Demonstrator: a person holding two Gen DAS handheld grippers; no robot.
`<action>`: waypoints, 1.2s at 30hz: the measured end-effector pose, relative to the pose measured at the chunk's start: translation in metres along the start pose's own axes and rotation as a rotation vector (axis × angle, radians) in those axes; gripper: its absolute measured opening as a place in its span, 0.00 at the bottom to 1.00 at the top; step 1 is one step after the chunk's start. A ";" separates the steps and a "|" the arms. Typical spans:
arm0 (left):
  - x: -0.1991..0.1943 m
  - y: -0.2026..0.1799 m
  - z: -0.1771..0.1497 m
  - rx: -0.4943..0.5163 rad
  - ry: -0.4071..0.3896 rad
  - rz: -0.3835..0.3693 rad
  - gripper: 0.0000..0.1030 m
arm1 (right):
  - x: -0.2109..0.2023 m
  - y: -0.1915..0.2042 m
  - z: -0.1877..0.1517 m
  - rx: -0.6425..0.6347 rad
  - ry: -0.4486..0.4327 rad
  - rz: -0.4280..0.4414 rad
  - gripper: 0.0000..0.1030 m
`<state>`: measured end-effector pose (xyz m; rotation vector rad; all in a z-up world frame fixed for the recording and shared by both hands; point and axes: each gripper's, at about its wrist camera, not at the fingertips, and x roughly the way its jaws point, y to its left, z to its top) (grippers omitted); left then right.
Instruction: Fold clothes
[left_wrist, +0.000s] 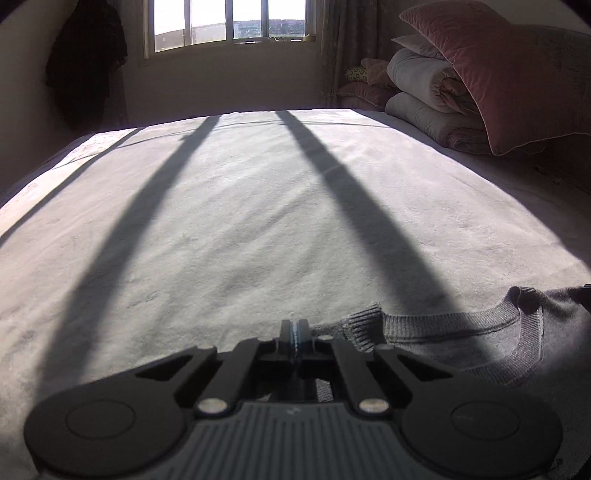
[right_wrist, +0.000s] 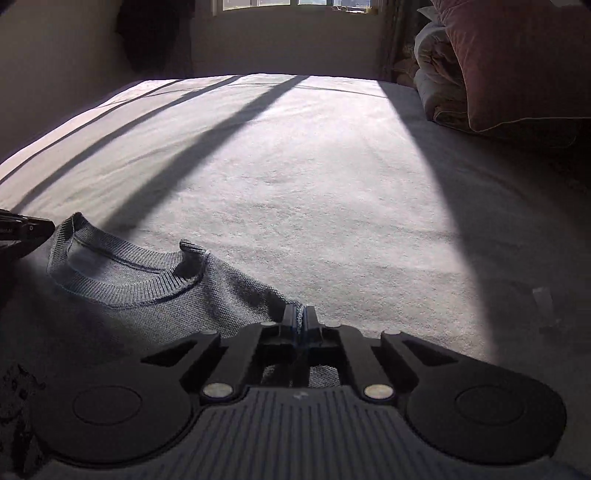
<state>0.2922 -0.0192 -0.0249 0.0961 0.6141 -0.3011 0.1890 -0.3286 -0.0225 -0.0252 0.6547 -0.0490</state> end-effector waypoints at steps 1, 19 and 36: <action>-0.003 0.002 0.000 -0.031 -0.037 0.017 0.01 | -0.003 0.000 0.001 0.006 -0.037 -0.031 0.04; -0.023 0.014 -0.006 -0.126 -0.021 0.083 0.36 | 0.011 0.029 0.006 -0.057 0.001 -0.134 0.32; -0.104 0.098 -0.070 -0.452 0.069 0.029 0.51 | -0.047 0.116 0.056 -0.042 0.086 0.121 0.34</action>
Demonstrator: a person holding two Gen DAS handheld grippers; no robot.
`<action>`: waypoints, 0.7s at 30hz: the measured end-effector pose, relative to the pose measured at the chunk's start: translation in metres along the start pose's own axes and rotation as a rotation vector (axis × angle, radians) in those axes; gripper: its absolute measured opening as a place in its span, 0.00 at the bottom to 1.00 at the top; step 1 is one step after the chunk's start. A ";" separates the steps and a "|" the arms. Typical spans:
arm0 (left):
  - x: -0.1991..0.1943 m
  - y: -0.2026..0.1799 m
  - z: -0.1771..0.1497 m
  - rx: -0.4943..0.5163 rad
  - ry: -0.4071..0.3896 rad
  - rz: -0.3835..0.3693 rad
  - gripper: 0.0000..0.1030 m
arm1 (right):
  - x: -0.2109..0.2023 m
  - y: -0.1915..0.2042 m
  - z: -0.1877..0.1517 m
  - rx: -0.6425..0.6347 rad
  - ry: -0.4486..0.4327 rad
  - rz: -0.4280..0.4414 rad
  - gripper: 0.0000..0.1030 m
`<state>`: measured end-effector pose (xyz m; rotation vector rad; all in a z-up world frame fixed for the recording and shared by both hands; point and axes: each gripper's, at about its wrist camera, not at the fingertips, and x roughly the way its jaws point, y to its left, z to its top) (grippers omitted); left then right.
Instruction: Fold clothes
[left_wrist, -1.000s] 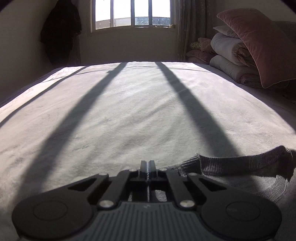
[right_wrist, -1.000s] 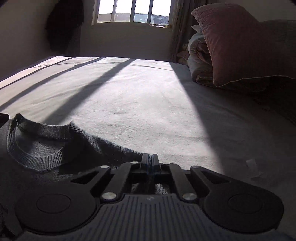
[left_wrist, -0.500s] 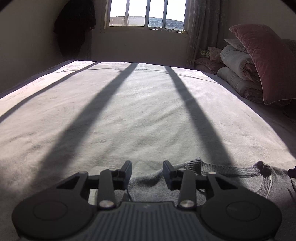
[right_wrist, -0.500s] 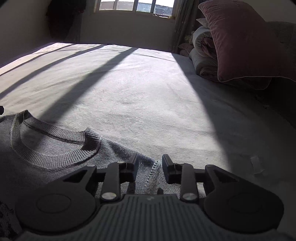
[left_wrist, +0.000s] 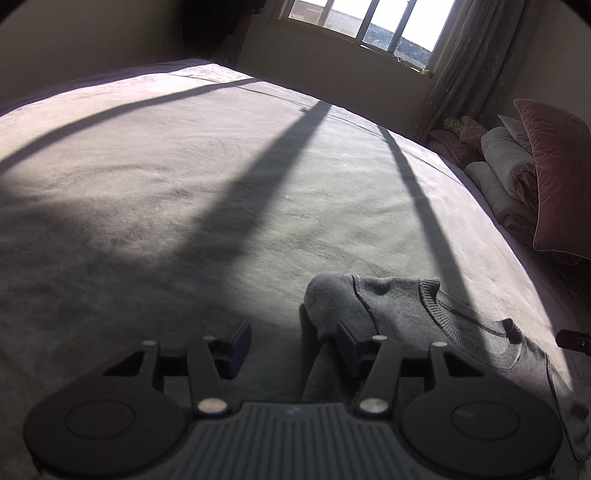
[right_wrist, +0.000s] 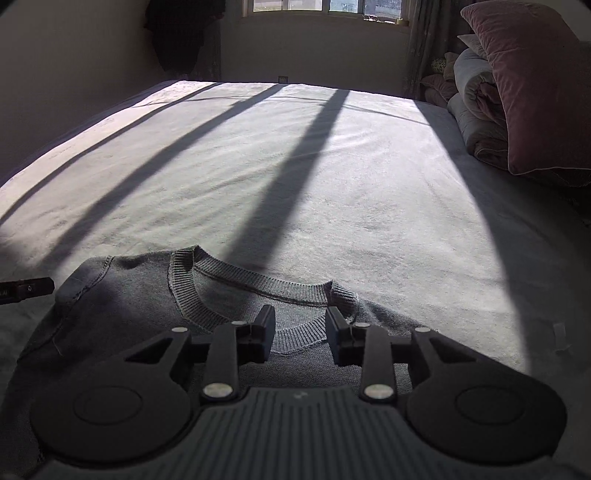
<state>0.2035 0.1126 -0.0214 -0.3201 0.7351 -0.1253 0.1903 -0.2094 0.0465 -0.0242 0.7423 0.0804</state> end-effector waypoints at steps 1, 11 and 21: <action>0.000 0.005 -0.004 -0.021 0.006 -0.015 0.51 | -0.003 0.006 0.003 0.006 0.000 0.021 0.35; 0.006 0.034 -0.014 -0.212 0.017 -0.135 0.49 | 0.005 0.077 0.019 0.024 0.083 0.159 0.36; 0.005 0.059 -0.011 -0.419 0.087 -0.145 0.31 | 0.036 0.152 0.025 -0.019 0.099 0.288 0.36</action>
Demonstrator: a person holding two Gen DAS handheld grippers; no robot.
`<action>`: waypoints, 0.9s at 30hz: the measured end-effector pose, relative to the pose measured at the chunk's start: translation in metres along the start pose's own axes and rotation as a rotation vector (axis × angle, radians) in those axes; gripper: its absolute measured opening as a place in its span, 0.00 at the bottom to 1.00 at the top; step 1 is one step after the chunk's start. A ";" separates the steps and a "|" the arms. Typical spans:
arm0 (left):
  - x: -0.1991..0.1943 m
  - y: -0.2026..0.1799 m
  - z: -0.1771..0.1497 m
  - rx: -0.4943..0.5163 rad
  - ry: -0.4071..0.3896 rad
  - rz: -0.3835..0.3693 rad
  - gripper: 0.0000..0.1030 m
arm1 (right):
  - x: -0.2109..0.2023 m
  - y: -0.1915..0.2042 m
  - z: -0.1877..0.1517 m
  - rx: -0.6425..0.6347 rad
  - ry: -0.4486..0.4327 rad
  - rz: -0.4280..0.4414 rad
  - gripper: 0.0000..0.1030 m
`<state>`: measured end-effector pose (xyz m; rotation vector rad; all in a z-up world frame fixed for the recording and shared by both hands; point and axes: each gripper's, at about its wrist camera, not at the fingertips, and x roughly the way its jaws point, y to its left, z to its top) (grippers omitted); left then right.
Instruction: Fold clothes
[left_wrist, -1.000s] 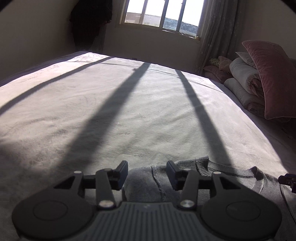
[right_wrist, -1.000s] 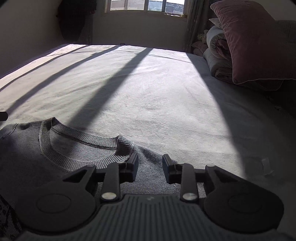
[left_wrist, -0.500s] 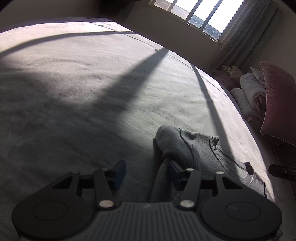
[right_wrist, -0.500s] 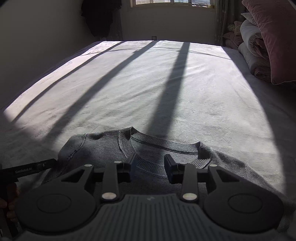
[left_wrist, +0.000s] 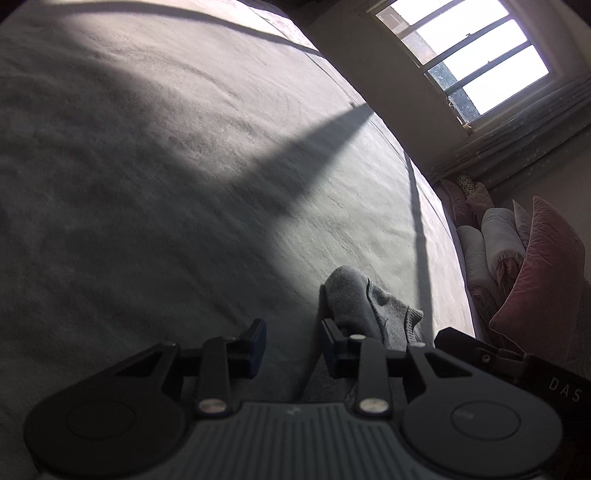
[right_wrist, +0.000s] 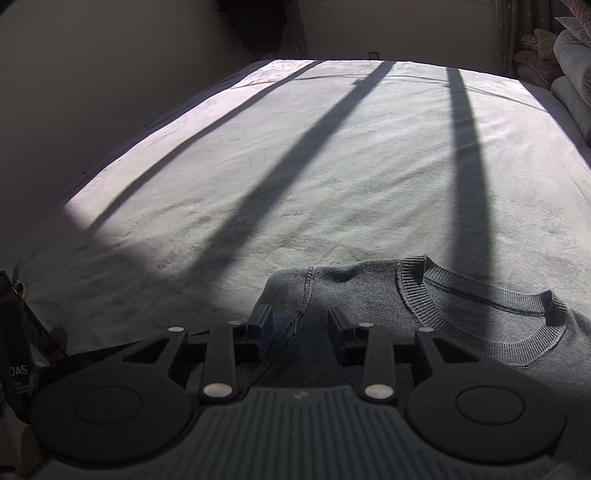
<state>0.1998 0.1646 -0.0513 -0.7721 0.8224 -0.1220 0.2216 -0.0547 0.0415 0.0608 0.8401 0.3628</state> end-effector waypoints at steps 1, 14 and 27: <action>-0.001 0.000 0.001 -0.005 0.007 0.009 0.30 | 0.007 0.006 0.000 -0.013 0.007 0.003 0.36; 0.005 0.004 0.004 -0.044 0.069 -0.041 0.28 | 0.074 0.028 -0.010 -0.111 0.051 -0.144 0.07; 0.024 -0.029 -0.024 0.102 0.171 -0.169 0.28 | 0.008 -0.071 -0.053 0.226 -0.121 -0.054 0.07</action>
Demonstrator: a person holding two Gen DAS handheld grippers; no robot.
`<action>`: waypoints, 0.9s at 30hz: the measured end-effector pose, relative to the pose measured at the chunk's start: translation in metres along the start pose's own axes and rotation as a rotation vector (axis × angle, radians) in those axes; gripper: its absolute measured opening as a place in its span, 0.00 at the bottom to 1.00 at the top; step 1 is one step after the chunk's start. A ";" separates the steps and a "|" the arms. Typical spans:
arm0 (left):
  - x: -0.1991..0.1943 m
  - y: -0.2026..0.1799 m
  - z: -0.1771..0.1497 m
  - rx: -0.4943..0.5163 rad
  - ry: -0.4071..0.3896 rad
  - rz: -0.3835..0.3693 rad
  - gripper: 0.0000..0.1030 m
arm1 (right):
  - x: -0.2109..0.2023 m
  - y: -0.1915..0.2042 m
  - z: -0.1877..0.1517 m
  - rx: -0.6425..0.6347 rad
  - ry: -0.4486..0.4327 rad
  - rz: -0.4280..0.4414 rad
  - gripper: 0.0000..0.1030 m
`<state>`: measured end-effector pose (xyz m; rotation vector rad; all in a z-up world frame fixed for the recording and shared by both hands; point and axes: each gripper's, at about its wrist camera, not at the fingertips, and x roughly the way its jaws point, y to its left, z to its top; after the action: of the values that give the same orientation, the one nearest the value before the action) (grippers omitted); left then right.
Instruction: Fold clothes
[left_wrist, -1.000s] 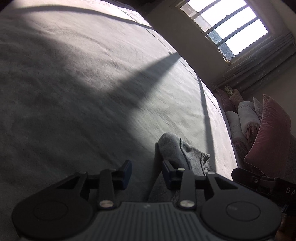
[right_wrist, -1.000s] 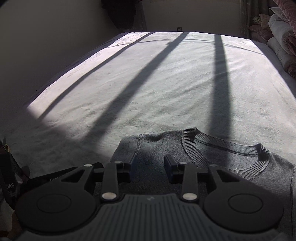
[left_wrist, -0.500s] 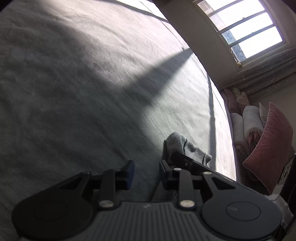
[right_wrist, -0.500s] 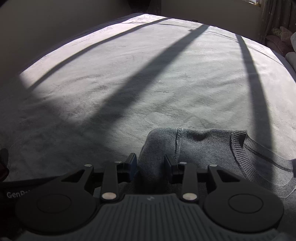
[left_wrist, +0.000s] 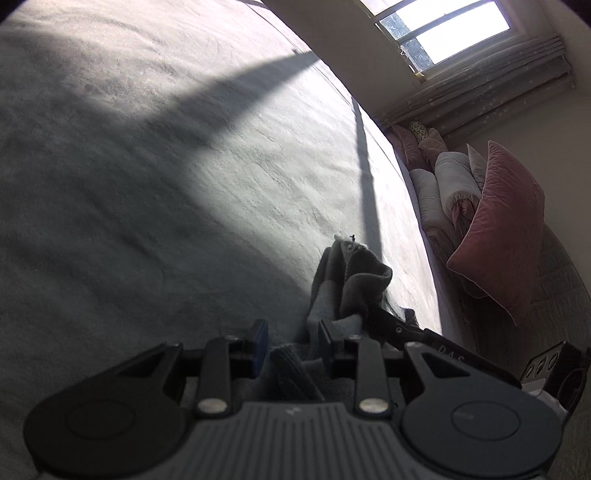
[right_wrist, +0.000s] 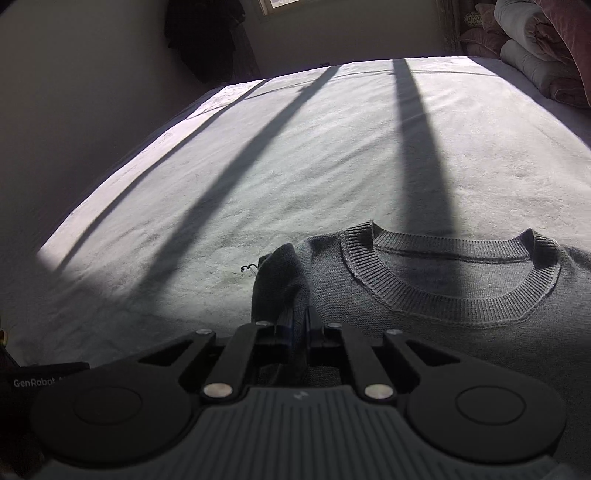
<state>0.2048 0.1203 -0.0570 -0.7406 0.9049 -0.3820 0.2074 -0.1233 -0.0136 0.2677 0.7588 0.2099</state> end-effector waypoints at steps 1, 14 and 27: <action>0.002 -0.001 -0.002 0.005 0.006 -0.001 0.28 | 0.000 -0.009 -0.006 0.025 -0.007 0.003 0.07; 0.044 -0.006 0.009 -0.075 0.022 -0.049 0.34 | 0.007 -0.078 -0.049 0.306 -0.146 0.291 0.03; 0.032 -0.037 0.007 0.058 -0.137 0.138 0.05 | -0.002 -0.070 -0.042 0.324 -0.154 0.388 0.19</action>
<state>0.2293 0.0789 -0.0453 -0.6387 0.8072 -0.2316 0.1833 -0.1837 -0.0634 0.7322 0.5804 0.4282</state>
